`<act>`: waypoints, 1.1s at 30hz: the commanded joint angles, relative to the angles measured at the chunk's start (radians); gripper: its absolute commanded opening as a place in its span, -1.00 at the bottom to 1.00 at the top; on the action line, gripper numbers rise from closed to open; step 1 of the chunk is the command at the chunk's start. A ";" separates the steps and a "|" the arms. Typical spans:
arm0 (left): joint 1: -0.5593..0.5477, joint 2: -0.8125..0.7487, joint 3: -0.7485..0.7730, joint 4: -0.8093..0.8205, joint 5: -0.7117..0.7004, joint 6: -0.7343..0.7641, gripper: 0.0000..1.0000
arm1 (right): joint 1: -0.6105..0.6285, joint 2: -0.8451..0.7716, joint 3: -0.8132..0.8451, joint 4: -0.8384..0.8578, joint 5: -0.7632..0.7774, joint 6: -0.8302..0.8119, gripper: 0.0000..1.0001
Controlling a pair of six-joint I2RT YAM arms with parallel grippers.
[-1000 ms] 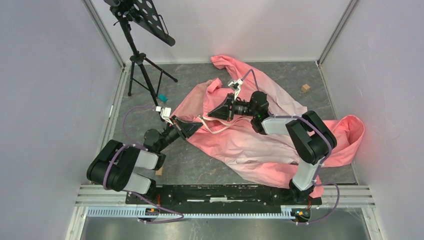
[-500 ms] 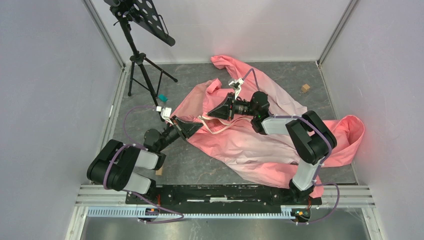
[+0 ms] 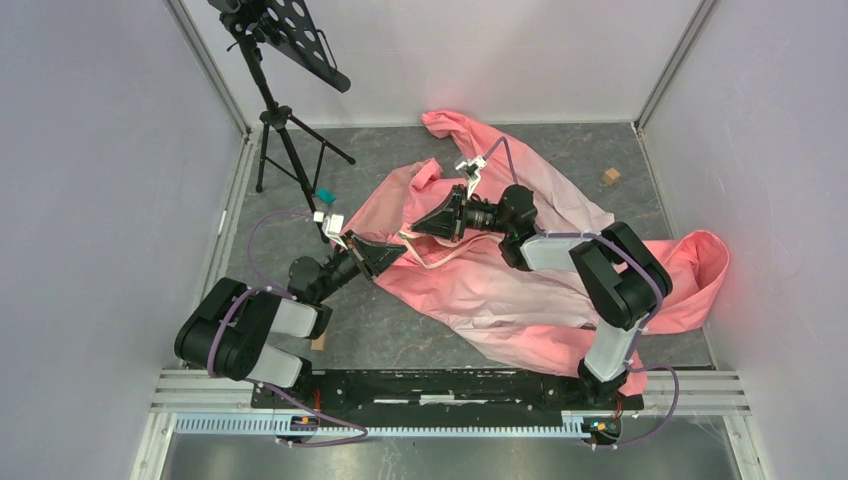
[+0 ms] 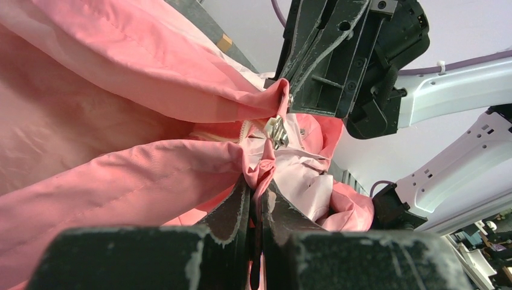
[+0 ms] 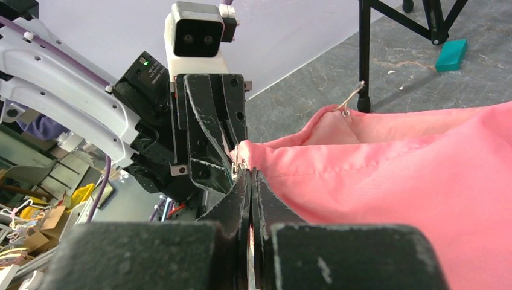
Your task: Zip up the jacket
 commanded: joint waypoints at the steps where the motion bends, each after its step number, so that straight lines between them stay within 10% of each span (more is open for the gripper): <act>1: -0.011 0.009 0.021 0.081 0.026 -0.009 -0.96 | 0.027 0.013 0.048 0.122 0.045 0.054 -0.99; 19: -0.048 -0.024 -0.042 0.079 -0.148 -0.021 -0.93 | 0.066 0.048 0.129 0.122 0.138 0.119 -1.00; 26: -0.047 -0.115 -0.082 -0.060 -0.272 -0.076 -0.20 | 0.066 0.041 0.126 0.124 0.130 0.115 -0.99; 33: -0.049 -0.551 -0.068 -0.687 -0.366 -0.112 0.72 | 0.065 0.047 0.152 0.099 0.139 0.113 -0.99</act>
